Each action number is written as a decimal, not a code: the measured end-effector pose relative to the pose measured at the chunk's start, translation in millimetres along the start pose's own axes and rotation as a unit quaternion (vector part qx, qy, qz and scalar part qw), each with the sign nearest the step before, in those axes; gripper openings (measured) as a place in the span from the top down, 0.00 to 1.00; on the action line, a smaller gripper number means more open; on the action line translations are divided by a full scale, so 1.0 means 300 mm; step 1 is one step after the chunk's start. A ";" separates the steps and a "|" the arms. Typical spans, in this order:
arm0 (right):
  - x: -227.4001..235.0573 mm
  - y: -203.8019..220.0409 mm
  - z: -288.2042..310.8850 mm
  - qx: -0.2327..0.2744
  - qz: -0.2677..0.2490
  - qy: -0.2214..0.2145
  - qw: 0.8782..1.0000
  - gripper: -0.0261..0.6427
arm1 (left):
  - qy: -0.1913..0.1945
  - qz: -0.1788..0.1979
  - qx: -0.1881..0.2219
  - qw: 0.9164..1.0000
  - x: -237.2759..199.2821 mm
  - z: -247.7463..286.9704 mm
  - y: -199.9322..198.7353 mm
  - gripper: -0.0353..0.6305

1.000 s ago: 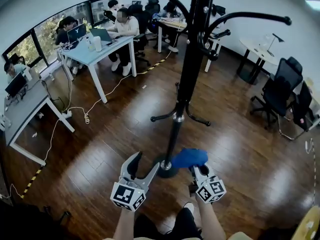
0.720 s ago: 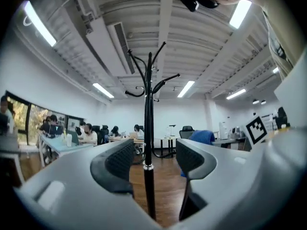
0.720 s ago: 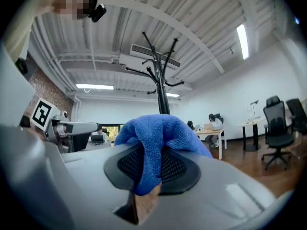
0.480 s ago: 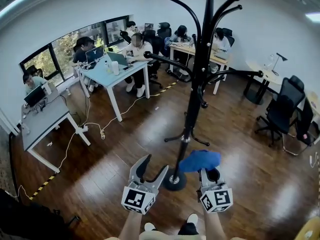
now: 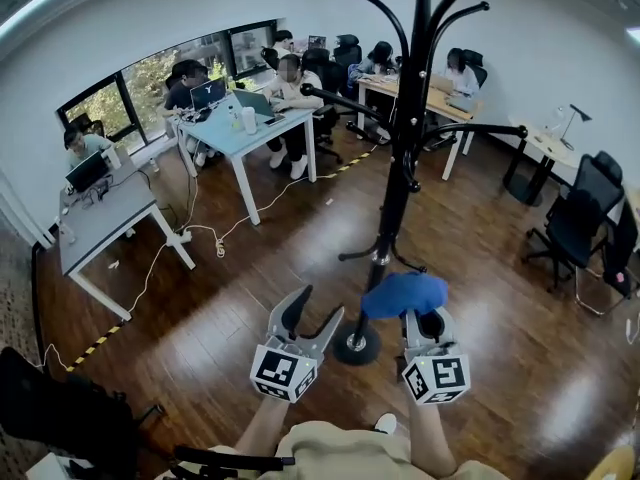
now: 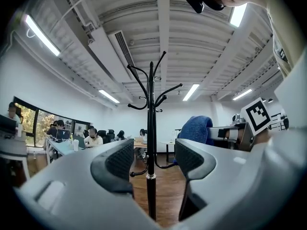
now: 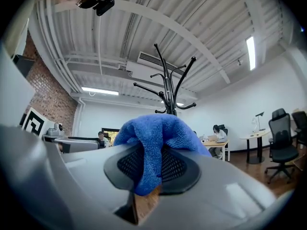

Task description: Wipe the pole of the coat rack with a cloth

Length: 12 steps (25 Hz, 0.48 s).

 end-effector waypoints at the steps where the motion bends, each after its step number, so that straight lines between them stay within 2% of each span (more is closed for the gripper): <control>1: 0.014 -0.008 -0.001 0.001 0.000 0.000 1.000 0.86 | 0.001 0.002 0.000 1.000 0.012 0.013 -0.008 0.57; 12: -0.070 -0.003 0.088 -0.019 -0.010 -0.029 0.999 0.86 | -0.003 -0.005 0.008 1.000 -0.060 0.015 -0.071 0.59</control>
Point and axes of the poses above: the fingertips, and each gripper's own axes: z forward along the fingers, x to its right, y out of its underside, the point moved 7 cm from there along -z, backward along the fingers, and after that the axes turned 9 degrees about y, right-handed, at the moved point
